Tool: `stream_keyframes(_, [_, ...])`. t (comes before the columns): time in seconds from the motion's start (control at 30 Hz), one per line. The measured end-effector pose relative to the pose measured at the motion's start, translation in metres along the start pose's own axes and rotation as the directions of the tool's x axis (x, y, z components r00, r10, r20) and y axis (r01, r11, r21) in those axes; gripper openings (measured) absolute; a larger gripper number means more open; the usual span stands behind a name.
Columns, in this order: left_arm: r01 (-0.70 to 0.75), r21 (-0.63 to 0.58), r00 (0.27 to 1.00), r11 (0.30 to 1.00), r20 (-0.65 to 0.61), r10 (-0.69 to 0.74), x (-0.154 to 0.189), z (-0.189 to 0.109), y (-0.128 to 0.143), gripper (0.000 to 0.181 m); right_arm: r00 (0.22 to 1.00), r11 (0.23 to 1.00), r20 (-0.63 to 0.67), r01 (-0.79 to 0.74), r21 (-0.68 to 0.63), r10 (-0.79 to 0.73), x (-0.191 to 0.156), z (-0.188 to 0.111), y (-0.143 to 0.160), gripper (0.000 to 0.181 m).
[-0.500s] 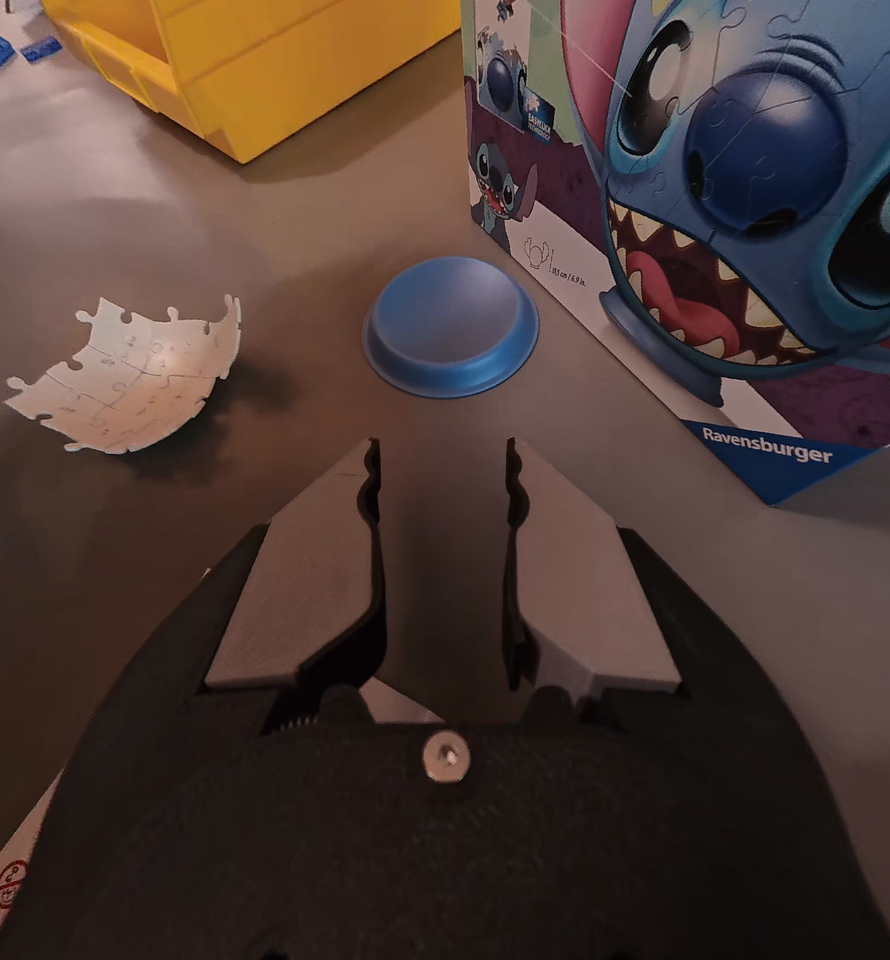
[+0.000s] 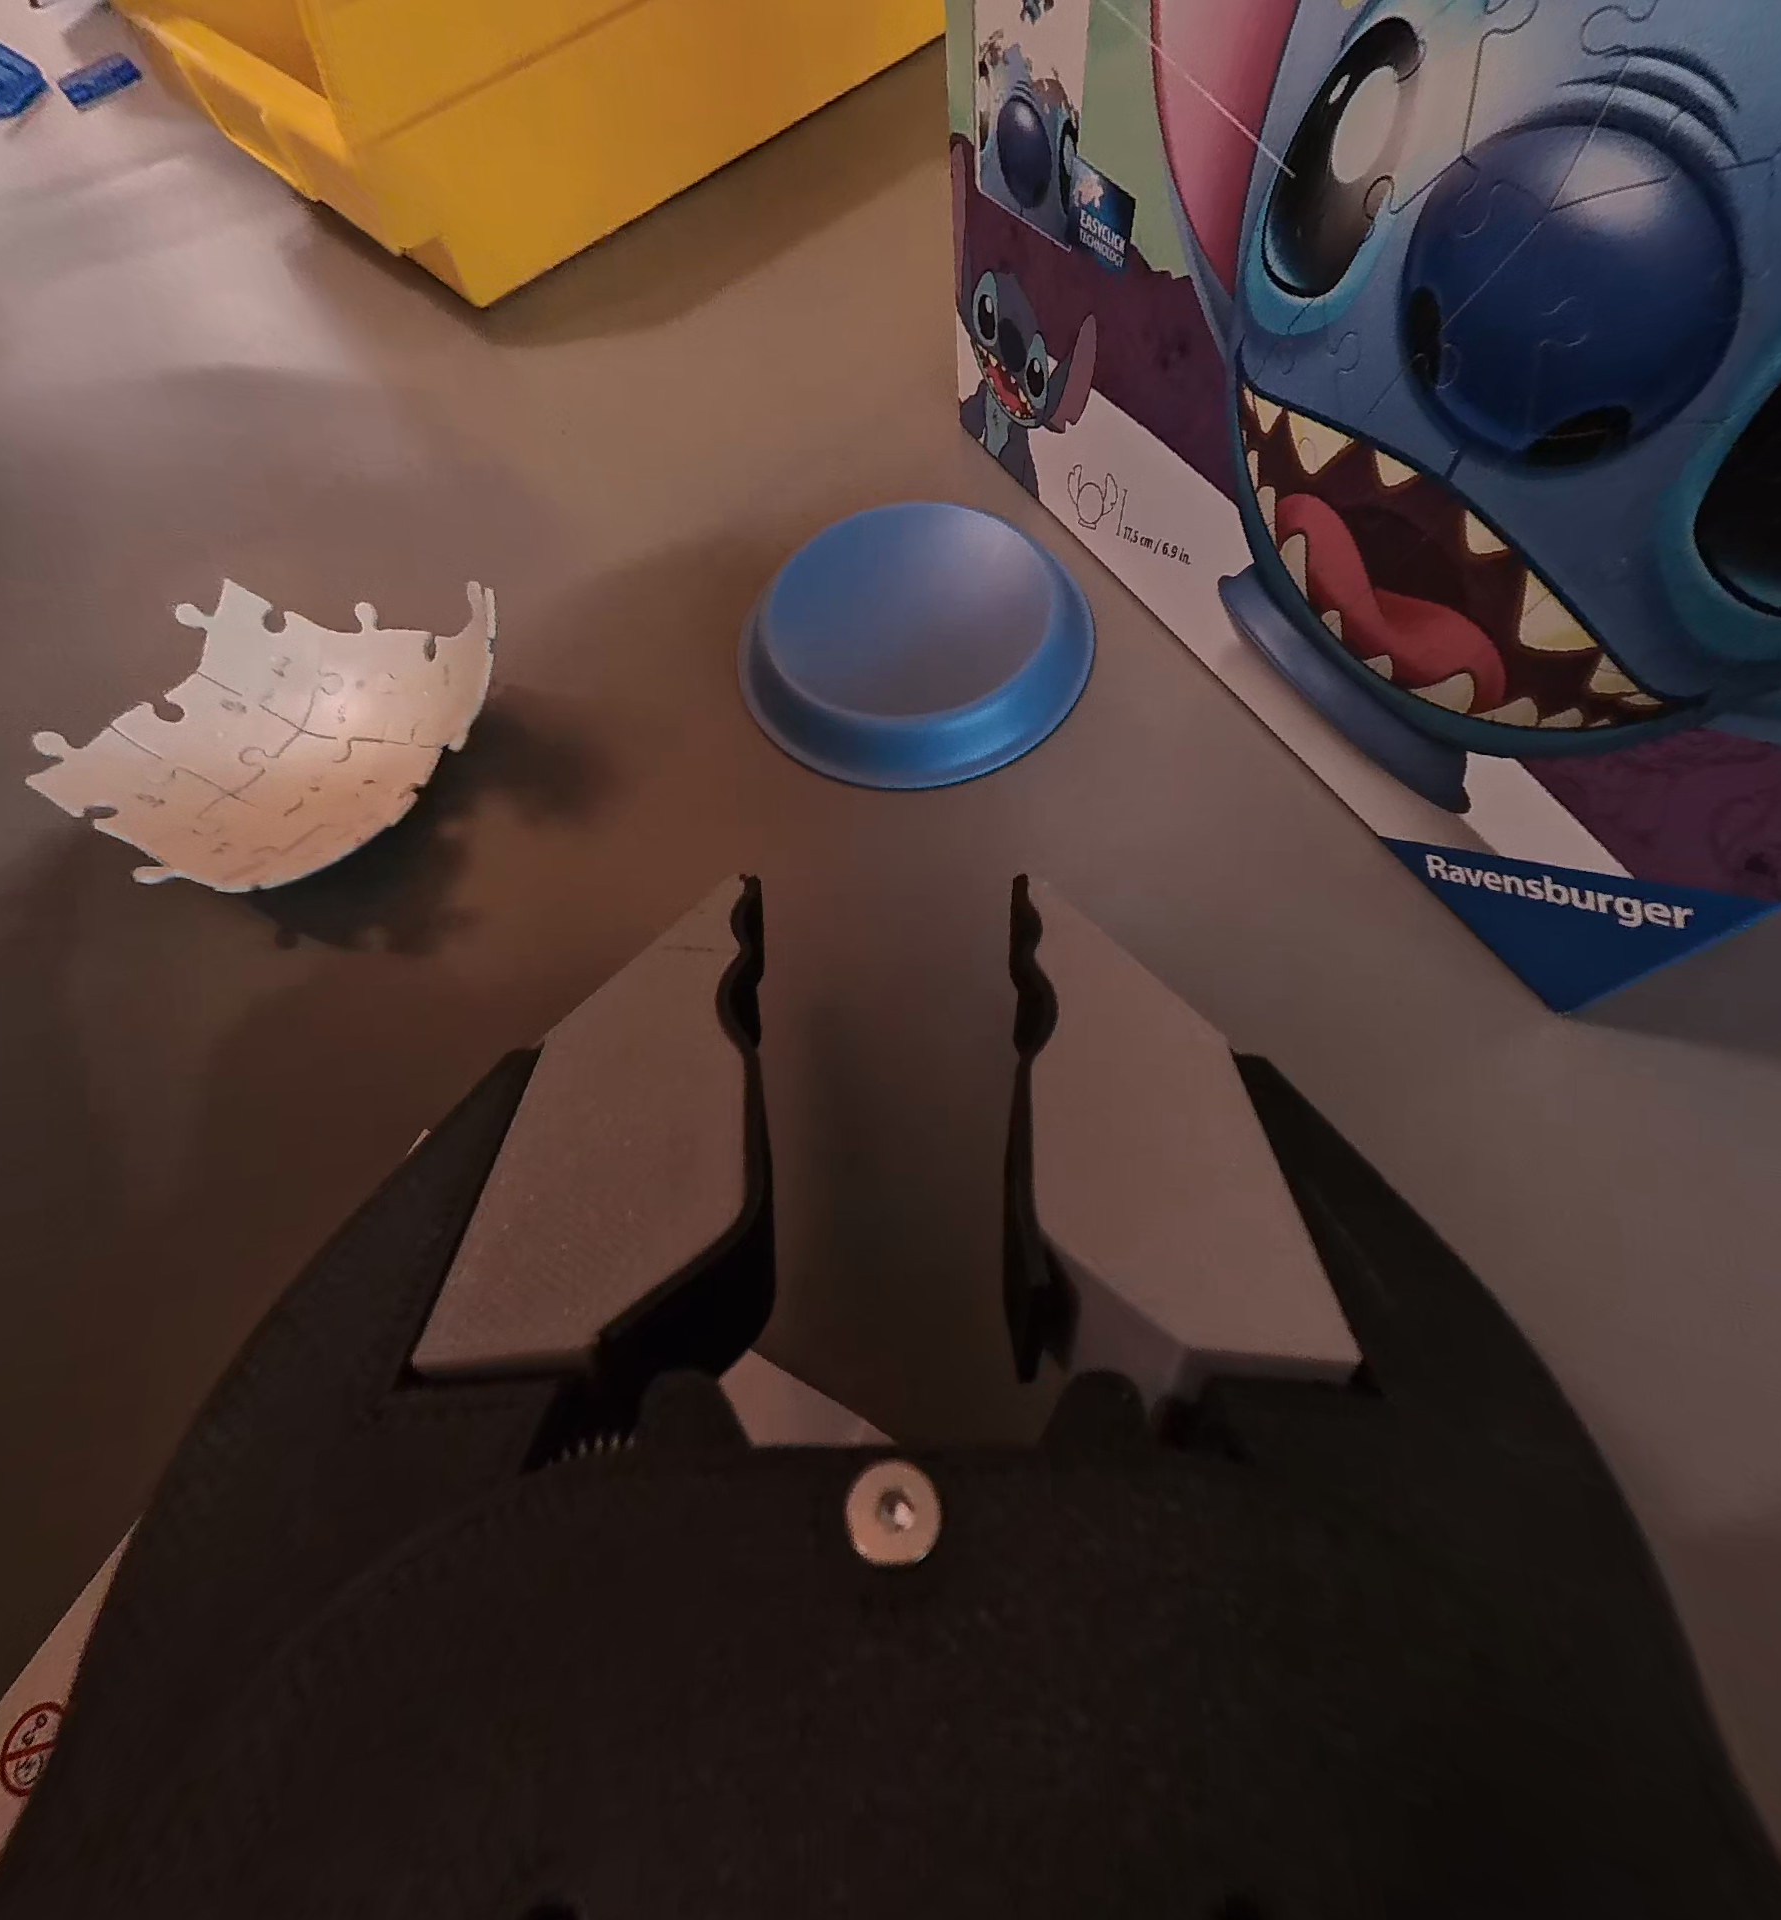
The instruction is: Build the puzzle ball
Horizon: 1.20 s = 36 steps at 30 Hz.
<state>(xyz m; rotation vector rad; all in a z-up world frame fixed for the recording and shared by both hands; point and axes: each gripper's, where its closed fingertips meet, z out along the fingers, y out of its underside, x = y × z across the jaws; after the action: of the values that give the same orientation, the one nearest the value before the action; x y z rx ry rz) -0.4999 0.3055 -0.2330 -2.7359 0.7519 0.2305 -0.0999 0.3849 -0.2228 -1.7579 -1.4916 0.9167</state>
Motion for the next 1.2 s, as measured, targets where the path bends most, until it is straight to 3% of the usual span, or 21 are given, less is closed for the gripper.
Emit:
stream_keyframes(0.07, [0.020,-0.003,0.994,1.000,0.104,-0.020,-0.020,-0.007,0.004,0.001,1.000,1.000,0.000,-0.002,-0.002,0.002,0.000,0.000,0.000,0.045])
stream_keyframes(0.2, [0.026,0.180,1.000,0.983,0.002,-0.027,0.008,-0.031,-0.024,0.019,1.000,1.000,0.000,-0.007,0.005,0.007,0.001,-0.001,-0.001,0.044])
stream_keyframes(0.4, [0.014,0.127,0.980,0.992,0.196,-0.038,-0.026,-0.033,-0.015,0.039,1.000,1.000,0.002,0.014,0.021,-0.014,0.000,-0.001,-0.003,0.044])
stream_keyframes(0.53, [0.054,0.193,0.992,0.980,0.100,-0.074,-0.021,-0.032,-0.030,0.040,0.999,0.999,-0.016,0.035,-0.002,-0.035,0.001,0.001,-0.001,0.044])
stream_keyframes(0.8, [0.004,0.106,0.989,0.994,0.145,-0.019,-0.030,-0.024,-0.021,0.042,1.000,0.999,-0.008,0.003,0.032,-0.003,0.004,-0.002,-0.005,0.045])
stream_keyframes(1.03, [0.128,0.233,0.973,0.964,0.157,-0.167,-0.070,-0.065,-0.027,0.041,1.000,1.000,-0.016,0.023,0.019,-0.022,0.003,-0.001,-0.003,0.045])
stream_keyframes(1.2, [0.097,0.179,0.978,0.979,0.163,-0.126,-0.073,-0.045,-0.018,0.040,0.999,1.000,-0.024,0.026,0.018,-0.025,0.003,-0.001,-0.003,0.045])
